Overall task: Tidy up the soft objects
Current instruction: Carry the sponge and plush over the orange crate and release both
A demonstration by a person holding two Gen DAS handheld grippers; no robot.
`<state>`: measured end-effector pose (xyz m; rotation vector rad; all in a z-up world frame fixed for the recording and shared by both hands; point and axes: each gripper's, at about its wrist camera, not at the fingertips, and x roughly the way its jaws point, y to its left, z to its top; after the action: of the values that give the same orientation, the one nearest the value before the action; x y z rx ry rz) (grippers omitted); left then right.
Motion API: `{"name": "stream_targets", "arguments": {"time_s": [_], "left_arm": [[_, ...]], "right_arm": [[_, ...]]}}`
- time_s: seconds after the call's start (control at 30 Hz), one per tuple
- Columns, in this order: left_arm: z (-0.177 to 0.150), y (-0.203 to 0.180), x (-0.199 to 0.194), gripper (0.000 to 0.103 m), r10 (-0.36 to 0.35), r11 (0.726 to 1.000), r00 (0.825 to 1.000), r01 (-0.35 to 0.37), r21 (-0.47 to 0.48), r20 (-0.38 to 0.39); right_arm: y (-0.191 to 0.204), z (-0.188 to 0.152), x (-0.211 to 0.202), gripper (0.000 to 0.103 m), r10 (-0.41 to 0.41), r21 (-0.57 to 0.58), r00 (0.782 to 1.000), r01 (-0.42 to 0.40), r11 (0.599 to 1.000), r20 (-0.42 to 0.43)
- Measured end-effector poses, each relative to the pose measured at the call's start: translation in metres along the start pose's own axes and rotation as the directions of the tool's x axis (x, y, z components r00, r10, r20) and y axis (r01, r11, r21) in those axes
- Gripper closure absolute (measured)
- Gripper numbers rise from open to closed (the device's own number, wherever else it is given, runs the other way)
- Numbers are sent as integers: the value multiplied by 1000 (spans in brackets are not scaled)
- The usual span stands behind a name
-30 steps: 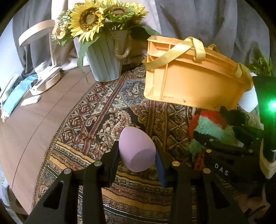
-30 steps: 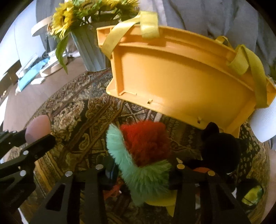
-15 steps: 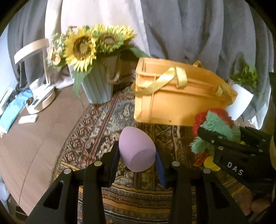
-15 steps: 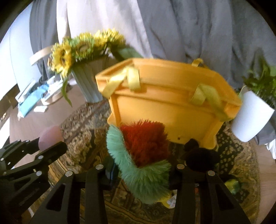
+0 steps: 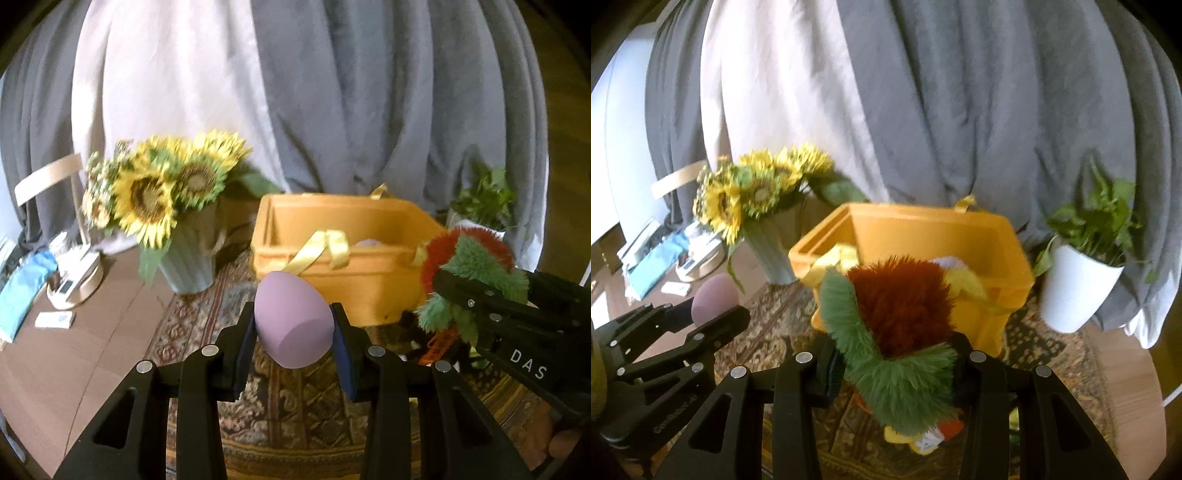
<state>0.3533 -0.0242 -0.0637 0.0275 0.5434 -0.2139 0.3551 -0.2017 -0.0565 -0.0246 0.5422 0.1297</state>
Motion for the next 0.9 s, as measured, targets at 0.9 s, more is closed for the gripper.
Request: {"name": "stream_targets", "arguments": {"time_s": [0.9], "left_arm": [[95,-27,2,65,-61,995,976,42,93,211]], "right_arm": [[-28,82,-24,60,-64,8,974,64,998,216]]}}
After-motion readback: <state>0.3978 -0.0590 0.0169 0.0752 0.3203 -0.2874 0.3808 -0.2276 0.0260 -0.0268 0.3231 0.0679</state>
